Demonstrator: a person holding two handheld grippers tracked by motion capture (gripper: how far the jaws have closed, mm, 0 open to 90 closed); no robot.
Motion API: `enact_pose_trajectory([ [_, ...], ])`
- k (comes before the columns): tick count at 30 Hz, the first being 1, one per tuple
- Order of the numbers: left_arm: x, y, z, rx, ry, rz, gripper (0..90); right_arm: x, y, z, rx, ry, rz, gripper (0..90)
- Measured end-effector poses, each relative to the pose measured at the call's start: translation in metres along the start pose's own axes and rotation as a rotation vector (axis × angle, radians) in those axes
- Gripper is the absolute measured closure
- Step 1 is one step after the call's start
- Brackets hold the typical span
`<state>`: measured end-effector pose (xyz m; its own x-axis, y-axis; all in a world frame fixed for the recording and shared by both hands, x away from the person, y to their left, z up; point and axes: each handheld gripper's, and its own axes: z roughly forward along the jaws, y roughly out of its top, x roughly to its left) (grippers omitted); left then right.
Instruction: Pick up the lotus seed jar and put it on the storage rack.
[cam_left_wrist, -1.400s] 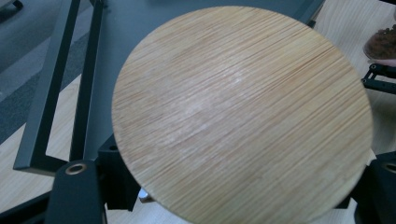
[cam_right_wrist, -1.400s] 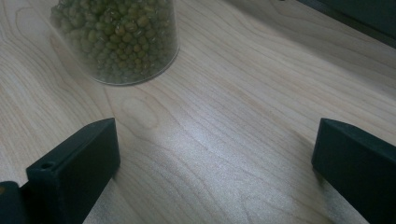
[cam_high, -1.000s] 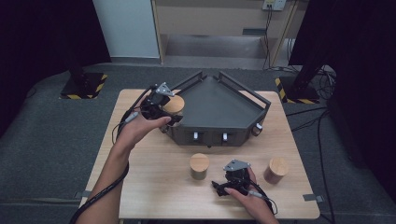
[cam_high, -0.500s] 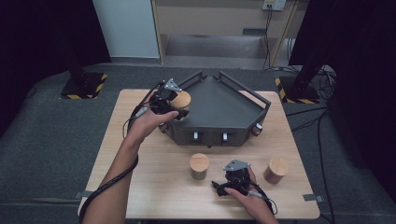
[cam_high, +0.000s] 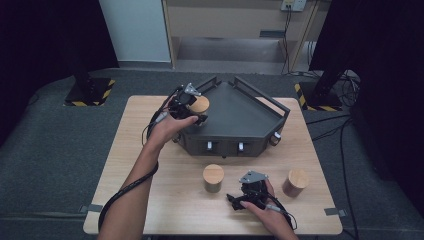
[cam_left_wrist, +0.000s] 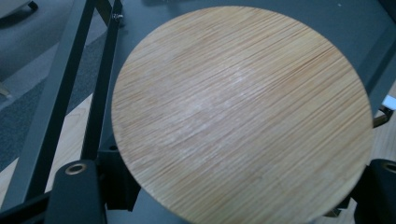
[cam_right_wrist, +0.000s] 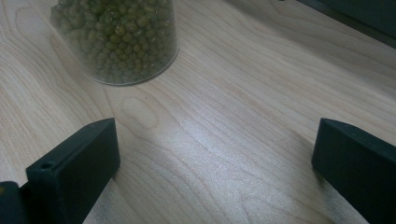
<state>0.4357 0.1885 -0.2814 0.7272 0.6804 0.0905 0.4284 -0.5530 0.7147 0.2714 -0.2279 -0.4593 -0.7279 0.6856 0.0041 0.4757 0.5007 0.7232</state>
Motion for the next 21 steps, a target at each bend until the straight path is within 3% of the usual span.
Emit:
enact_pose_trajectory([
  [9, 0.002, 0.001, 0.015, 0.023, -0.016, 0.002, 24.4, 0.0, 0.0, 0.0, -0.001, 0.0, 0.0, 1.1],
  [21, 0.007, -0.001, 0.019, 0.024, -0.028, -0.012, 24.4, 0.0, 0.0, 0.0, -0.001, 0.001, -0.001, 1.2],
])
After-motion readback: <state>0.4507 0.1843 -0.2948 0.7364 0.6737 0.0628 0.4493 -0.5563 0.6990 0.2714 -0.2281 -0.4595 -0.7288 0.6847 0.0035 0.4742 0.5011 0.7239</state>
